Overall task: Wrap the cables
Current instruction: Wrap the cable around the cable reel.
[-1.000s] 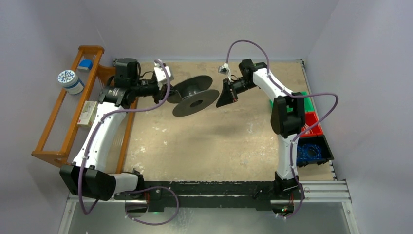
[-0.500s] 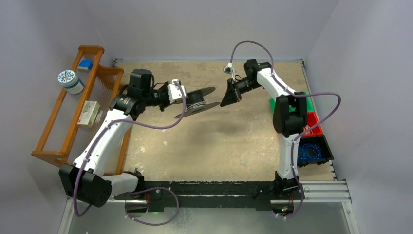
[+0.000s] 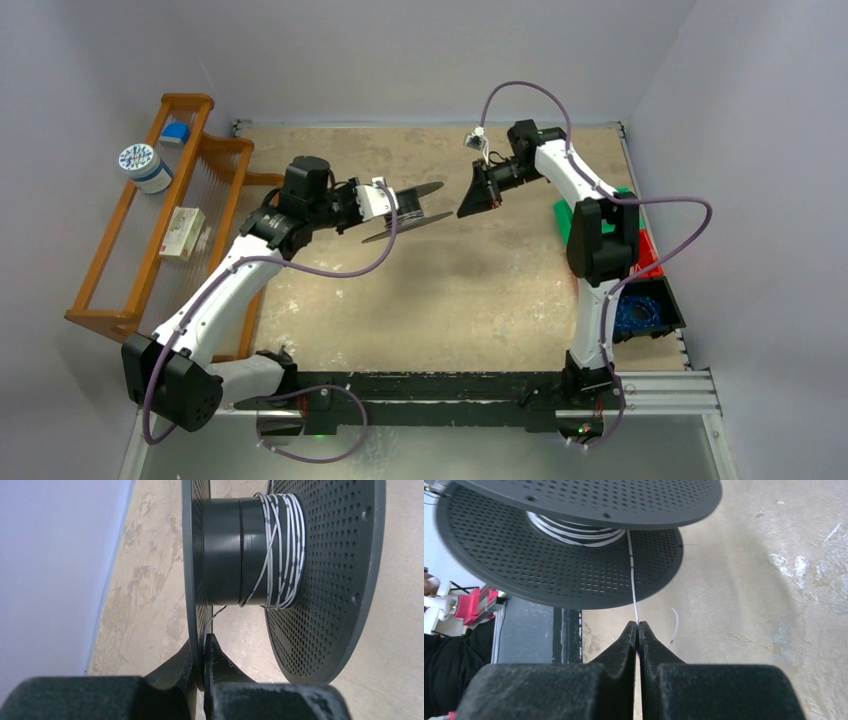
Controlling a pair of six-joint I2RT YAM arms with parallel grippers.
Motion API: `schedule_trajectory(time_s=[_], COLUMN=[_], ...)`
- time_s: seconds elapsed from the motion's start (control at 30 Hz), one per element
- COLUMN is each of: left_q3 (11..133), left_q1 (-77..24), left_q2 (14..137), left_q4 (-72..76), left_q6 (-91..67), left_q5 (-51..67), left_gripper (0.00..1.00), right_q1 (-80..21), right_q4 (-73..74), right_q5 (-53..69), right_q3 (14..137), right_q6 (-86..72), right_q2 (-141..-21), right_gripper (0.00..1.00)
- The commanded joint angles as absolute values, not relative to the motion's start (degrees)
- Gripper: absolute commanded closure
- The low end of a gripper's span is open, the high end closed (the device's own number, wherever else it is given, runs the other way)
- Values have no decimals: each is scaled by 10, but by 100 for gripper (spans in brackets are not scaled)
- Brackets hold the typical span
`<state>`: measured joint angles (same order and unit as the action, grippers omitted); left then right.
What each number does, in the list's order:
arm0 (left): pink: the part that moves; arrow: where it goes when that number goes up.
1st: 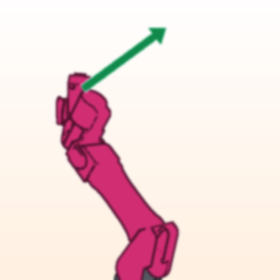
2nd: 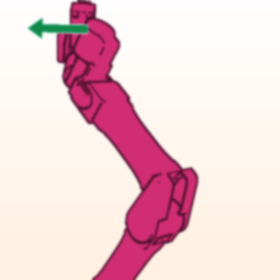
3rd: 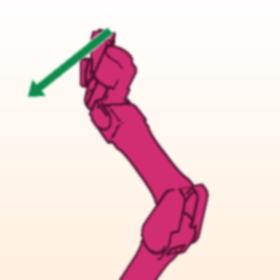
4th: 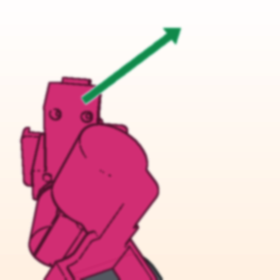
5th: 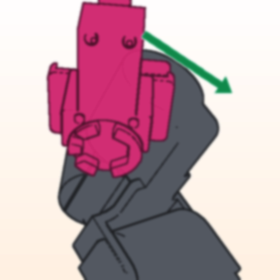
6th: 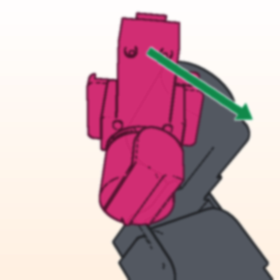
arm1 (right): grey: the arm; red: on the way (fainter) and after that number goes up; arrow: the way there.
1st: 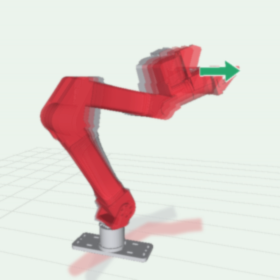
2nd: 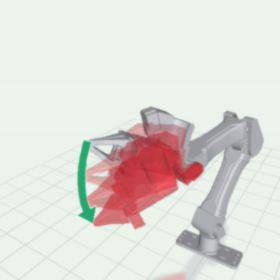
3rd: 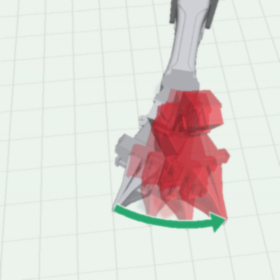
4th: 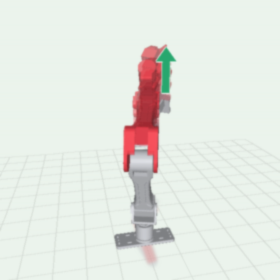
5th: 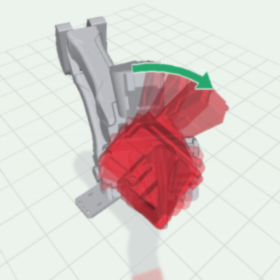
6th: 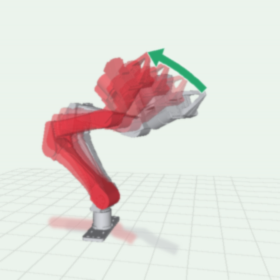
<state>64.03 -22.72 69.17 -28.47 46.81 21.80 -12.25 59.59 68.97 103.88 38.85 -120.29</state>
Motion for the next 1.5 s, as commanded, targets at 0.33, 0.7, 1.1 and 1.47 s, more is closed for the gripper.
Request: schedule_trajectory(time_s=[0.33,0.7,1.1,1.47], left_q3=[601,600,667,691], left_q1=[-279,-289,-288,-228], left_q2=[682,694,722,756], left_q4=[-145,-133,-161,-113], left_q6=[363,286,163,-68], left_q5=[27,52,90,209], left_gripper=[100,100,100,100], right_q1=[-109,-118,-121,-282], right_q4=[605,605,594,297], right_q5=[788,809,753,489], right_q3=[1034,1040,1020,826], right_q6=[338,356,536,432], right_q2=[-1152,-1152,-1064,-914], right_gripper=[86,85,78,72])
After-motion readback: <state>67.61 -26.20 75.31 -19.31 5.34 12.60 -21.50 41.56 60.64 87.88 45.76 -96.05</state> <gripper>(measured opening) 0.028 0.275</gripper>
